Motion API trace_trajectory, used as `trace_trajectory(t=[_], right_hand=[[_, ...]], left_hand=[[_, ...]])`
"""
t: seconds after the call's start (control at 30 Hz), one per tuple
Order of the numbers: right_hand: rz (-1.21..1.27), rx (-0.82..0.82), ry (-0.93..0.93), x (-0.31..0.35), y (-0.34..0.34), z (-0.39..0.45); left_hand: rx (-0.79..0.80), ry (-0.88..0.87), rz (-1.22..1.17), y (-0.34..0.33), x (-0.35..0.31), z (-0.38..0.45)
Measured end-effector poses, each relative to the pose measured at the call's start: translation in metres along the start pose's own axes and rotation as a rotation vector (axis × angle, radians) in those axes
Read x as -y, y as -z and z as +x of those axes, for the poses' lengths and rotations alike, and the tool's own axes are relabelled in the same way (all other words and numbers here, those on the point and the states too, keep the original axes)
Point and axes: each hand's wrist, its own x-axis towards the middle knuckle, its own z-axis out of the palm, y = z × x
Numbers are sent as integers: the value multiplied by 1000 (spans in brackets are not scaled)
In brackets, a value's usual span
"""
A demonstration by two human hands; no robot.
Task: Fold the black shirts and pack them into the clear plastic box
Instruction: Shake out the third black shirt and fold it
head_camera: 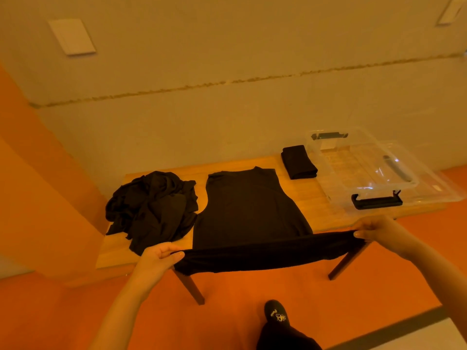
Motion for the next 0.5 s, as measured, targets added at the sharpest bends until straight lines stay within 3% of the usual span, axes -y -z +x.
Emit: trace_trajectory(t=[0.23,0.5], right_hand=[[58,-5,38,38,31,86],[-43,120,41,89,37,283]], left_hand=[[12,2,14,15,-54,80],[-20,116,59,13,-97,239]])
